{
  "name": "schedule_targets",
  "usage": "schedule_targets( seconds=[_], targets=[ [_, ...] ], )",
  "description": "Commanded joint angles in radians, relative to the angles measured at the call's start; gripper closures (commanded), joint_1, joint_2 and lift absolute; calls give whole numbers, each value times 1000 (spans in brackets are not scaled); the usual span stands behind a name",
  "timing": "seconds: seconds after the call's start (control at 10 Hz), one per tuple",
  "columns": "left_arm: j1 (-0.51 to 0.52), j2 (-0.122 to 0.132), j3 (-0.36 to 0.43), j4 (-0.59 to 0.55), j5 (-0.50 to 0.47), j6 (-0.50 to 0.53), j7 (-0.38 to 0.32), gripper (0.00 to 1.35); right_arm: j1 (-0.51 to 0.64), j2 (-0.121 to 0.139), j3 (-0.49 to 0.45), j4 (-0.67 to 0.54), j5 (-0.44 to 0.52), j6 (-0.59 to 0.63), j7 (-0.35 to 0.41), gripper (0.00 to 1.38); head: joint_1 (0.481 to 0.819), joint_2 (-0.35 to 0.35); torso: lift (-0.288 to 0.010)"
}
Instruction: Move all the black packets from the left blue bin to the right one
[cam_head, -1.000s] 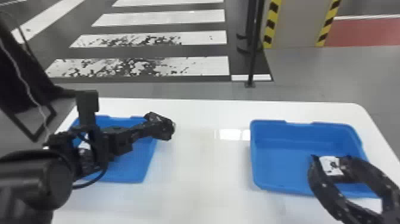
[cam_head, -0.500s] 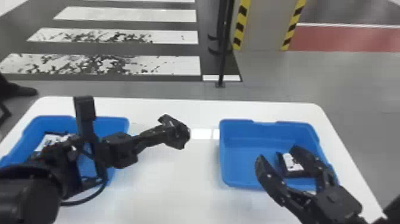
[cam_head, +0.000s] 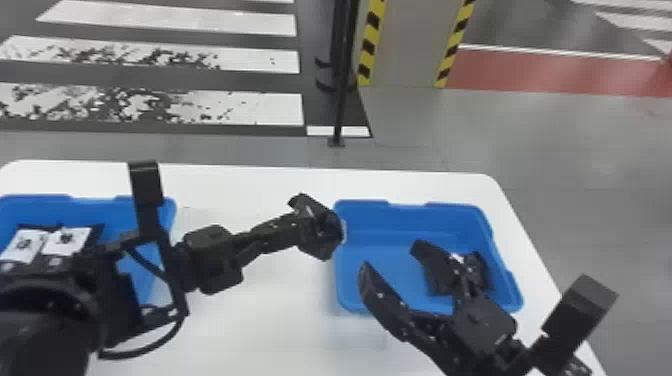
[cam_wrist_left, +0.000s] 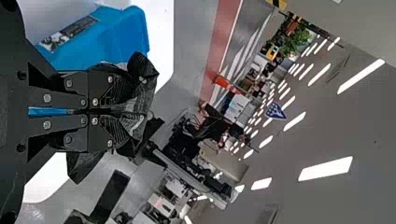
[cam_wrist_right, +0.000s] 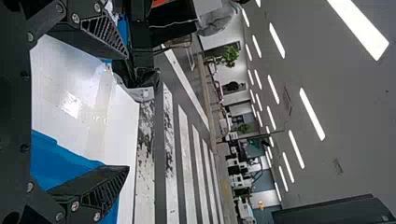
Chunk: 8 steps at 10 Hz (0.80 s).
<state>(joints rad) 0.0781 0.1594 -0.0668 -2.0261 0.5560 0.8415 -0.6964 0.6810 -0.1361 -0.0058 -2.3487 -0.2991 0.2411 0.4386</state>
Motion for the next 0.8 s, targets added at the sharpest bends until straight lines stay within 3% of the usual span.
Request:
schedule_targets(
  seconds=[0.0, 0.5, 0.7],
  targets=[
    [-4, 0, -25, 0, 22, -2, 0, 1204, -11, -2, 8, 4, 2, 12, 2, 194, 695, -144, -144],
    [-22, 2, -79, 0, 34, 3, 5, 1204, -31, -2, 22, 16, 2, 14, 2, 274, 695, -184, -144],
    [-22, 2, -79, 5, 32, 3, 6, 1204, -38, -2, 28, 18, -14, 24, 3, 568, 695, -185, -144]
  ],
)
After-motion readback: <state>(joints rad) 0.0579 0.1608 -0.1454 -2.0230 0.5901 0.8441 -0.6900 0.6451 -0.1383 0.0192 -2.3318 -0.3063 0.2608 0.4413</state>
